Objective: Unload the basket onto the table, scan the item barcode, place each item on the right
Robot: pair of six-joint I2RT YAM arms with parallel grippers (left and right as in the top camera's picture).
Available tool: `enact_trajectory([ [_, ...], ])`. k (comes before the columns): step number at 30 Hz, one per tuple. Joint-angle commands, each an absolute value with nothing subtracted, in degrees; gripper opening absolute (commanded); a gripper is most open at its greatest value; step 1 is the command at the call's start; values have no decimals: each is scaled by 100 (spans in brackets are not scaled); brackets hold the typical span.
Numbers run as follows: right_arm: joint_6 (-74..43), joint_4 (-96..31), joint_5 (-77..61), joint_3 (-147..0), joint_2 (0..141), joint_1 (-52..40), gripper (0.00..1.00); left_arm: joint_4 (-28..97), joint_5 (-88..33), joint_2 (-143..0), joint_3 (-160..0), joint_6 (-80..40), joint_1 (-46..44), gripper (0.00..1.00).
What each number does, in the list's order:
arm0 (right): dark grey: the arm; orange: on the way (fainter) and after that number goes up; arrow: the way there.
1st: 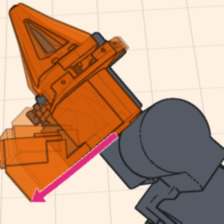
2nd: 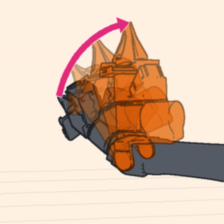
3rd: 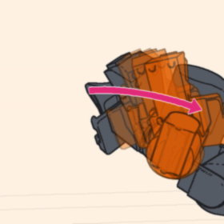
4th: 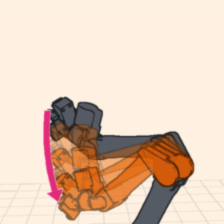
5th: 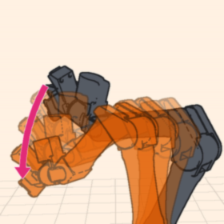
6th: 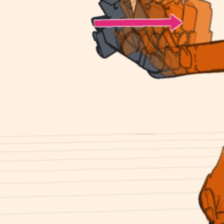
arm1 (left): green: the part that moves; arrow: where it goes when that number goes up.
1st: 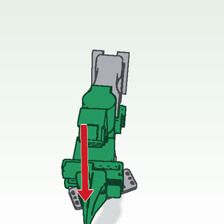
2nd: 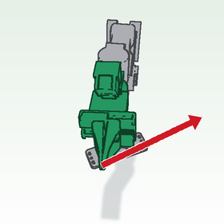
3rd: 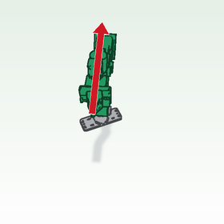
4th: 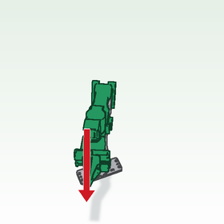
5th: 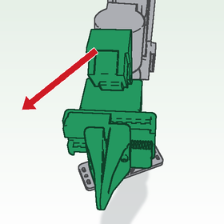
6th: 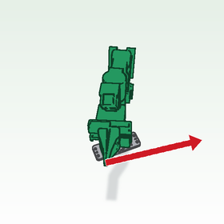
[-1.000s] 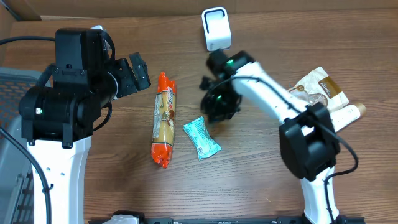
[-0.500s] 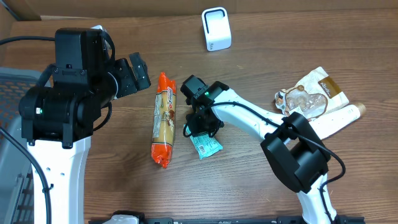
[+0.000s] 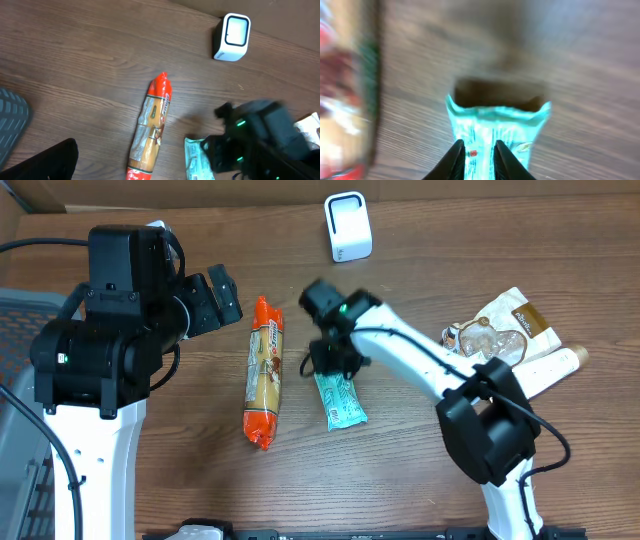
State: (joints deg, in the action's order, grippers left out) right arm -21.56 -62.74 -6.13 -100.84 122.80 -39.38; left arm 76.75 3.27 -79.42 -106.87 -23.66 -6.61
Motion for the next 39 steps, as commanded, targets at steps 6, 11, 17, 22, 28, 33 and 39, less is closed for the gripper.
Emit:
enact_trajectory([
  [6,-1922,-6858,-451,-10851,11509,-3581,26,7669,357,-7950,-10777,-2403,-639,99],
  [11,-1857,-7192,-451,-10831,11476,-3273,27,7669,357,-7950,-10777,-2403,-639,99],
  [17,-1774,-7293,-454,-10796,11476,-2958,39,7669,357,-7950,-10777,-2403,-639,100],
  [22,-1774,-7242,-454,-10796,11483,-2921,46,7669,357,-7950,-10777,-2403,-639,100],
  [28,-1776,-7231,-454,-10796,11487,-2923,52,7669,357,-7950,-10777,-2403,-639,100],
  [33,-1774,-7229,-454,-10796,11487,-2923,53,7669,357,-7950,-10777,-2403,-639,99],
  [39,-1774,-7229,-454,-10796,11487,-2923,53,7669,357,-7950,-10777,-2403,-639,100],
])
